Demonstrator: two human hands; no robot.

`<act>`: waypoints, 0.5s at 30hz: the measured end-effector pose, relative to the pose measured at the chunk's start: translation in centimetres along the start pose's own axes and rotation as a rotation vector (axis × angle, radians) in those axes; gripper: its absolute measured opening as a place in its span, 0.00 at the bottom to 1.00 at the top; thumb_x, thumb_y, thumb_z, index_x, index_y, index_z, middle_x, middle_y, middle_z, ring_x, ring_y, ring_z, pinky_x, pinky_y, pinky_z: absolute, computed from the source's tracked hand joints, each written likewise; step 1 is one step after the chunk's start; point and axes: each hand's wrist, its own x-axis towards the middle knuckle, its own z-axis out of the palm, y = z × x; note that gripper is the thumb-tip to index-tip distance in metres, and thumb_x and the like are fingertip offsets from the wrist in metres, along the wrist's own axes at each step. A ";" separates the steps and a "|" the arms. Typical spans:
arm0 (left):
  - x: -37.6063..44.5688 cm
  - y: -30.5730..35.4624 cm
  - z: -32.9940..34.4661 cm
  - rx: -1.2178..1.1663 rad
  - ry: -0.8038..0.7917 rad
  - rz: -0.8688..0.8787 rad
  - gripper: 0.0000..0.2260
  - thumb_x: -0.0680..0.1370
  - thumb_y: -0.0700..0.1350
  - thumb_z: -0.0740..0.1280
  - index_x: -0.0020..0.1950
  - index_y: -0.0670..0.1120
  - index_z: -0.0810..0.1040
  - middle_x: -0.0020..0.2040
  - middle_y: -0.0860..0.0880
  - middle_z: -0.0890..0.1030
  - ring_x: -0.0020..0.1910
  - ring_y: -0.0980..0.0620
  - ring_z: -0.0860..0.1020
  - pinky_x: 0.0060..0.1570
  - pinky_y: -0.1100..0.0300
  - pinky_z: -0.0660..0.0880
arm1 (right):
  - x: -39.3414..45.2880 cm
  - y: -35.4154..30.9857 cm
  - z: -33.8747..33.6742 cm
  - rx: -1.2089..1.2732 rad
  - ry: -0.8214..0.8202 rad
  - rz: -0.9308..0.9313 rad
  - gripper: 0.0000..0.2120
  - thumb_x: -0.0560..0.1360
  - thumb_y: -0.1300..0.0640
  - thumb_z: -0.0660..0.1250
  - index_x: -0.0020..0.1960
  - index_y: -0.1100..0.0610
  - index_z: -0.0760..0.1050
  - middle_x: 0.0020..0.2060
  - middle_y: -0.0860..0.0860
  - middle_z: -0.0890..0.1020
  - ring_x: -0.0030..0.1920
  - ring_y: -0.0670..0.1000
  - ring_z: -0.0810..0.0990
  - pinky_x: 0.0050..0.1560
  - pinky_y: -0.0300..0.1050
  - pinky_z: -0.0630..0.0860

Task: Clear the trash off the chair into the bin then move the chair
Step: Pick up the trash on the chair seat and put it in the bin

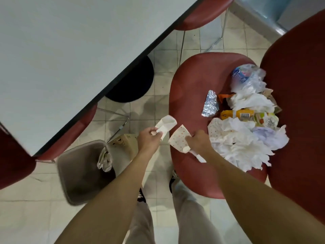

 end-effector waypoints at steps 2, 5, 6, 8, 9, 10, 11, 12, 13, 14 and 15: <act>-1.6 0.6 -2.1 -0.052 0.032 0.028 0.06 0.73 0.43 0.71 0.49 0.48 0.80 0.43 0.51 0.80 0.40 0.53 0.77 0.41 0.61 0.74 | -2.2 -1.7 0.1 0.042 0.014 -0.021 0.09 0.72 0.60 0.64 0.50 0.62 0.76 0.41 0.53 0.77 0.47 0.56 0.78 0.43 0.41 0.69; -3.3 0.4 -5.1 -0.143 0.076 0.043 0.06 0.72 0.43 0.72 0.48 0.49 0.80 0.44 0.52 0.80 0.41 0.54 0.77 0.42 0.61 0.75 | -5.2 -4.1 0.8 0.114 0.011 -0.061 0.08 0.71 0.60 0.65 0.49 0.60 0.78 0.45 0.55 0.81 0.48 0.56 0.79 0.44 0.42 0.72; -3.9 0.0 -6.1 -0.169 0.093 0.042 0.06 0.72 0.42 0.72 0.48 0.48 0.80 0.44 0.52 0.80 0.42 0.54 0.77 0.40 0.62 0.74 | -6.2 -4.7 1.2 0.130 0.009 -0.071 0.08 0.71 0.60 0.65 0.49 0.60 0.78 0.46 0.55 0.82 0.48 0.56 0.80 0.43 0.42 0.72; -5.1 -1.3 -8.5 -0.263 0.131 0.016 0.07 0.72 0.41 0.72 0.49 0.49 0.79 0.46 0.52 0.79 0.43 0.55 0.77 0.39 0.65 0.73 | -8.4 -6.0 2.2 0.148 0.000 -0.081 0.09 0.71 0.60 0.65 0.50 0.60 0.78 0.46 0.56 0.81 0.47 0.55 0.79 0.42 0.43 0.72; -5.7 -2.1 -9.8 -0.297 0.153 -0.005 0.08 0.72 0.41 0.72 0.49 0.50 0.79 0.47 0.52 0.80 0.44 0.54 0.78 0.39 0.64 0.74 | -9.5 -6.5 2.7 0.164 -0.005 -0.082 0.09 0.72 0.60 0.65 0.51 0.61 0.78 0.45 0.55 0.81 0.46 0.55 0.79 0.42 0.44 0.74; -6.0 -3.2 -11.0 -0.314 0.177 -0.030 0.09 0.72 0.42 0.72 0.51 0.50 0.78 0.49 0.51 0.80 0.45 0.53 0.79 0.40 0.63 0.75 | -10.5 -6.9 3.3 0.185 -0.014 -0.077 0.09 0.72 0.60 0.65 0.50 0.61 0.77 0.45 0.56 0.81 0.45 0.55 0.79 0.43 0.47 0.76; -6.3 -4.4 -12.3 -0.339 0.199 -0.054 0.12 0.72 0.43 0.73 0.53 0.51 0.77 0.50 0.50 0.81 0.46 0.52 0.80 0.43 0.60 0.77 | -11.5 -7.3 4.1 0.208 -0.025 -0.071 0.08 0.71 0.60 0.66 0.48 0.62 0.77 0.43 0.56 0.81 0.43 0.56 0.80 0.43 0.49 0.77; -6.5 -5.8 -13.7 -0.384 0.212 -0.080 0.16 0.71 0.44 0.74 0.57 0.51 0.76 0.50 0.49 0.81 0.47 0.51 0.81 0.46 0.57 0.79 | -12.5 -7.6 5.0 0.230 -0.042 -0.064 0.06 0.71 0.60 0.66 0.45 0.62 0.77 0.42 0.57 0.81 0.41 0.56 0.80 0.41 0.50 0.78; -6.6 -7.1 -14.9 -0.428 0.220 -0.103 0.19 0.70 0.46 0.74 0.59 0.51 0.75 0.49 0.48 0.82 0.47 0.50 0.81 0.49 0.53 0.80 | -13.4 -8.0 5.9 0.251 -0.060 -0.060 0.04 0.70 0.60 0.67 0.42 0.61 0.75 0.40 0.56 0.81 0.38 0.55 0.79 0.38 0.49 0.78; -6.7 -8.6 -16.1 -0.448 0.229 -0.130 0.21 0.68 0.47 0.75 0.60 0.51 0.75 0.49 0.48 0.83 0.47 0.49 0.82 0.51 0.49 0.80 | -14.3 -8.5 6.8 0.263 -0.077 -0.061 0.03 0.70 0.60 0.67 0.40 0.59 0.73 0.38 0.56 0.80 0.36 0.53 0.78 0.36 0.47 0.76; -6.8 -10.0 -17.2 -0.447 0.236 -0.151 0.20 0.68 0.48 0.75 0.58 0.51 0.76 0.48 0.47 0.83 0.47 0.48 0.82 0.51 0.47 0.80 | -15.1 -8.9 7.7 0.274 -0.090 -0.058 0.05 0.70 0.61 0.67 0.38 0.57 0.72 0.37 0.55 0.79 0.36 0.53 0.77 0.36 0.47 0.76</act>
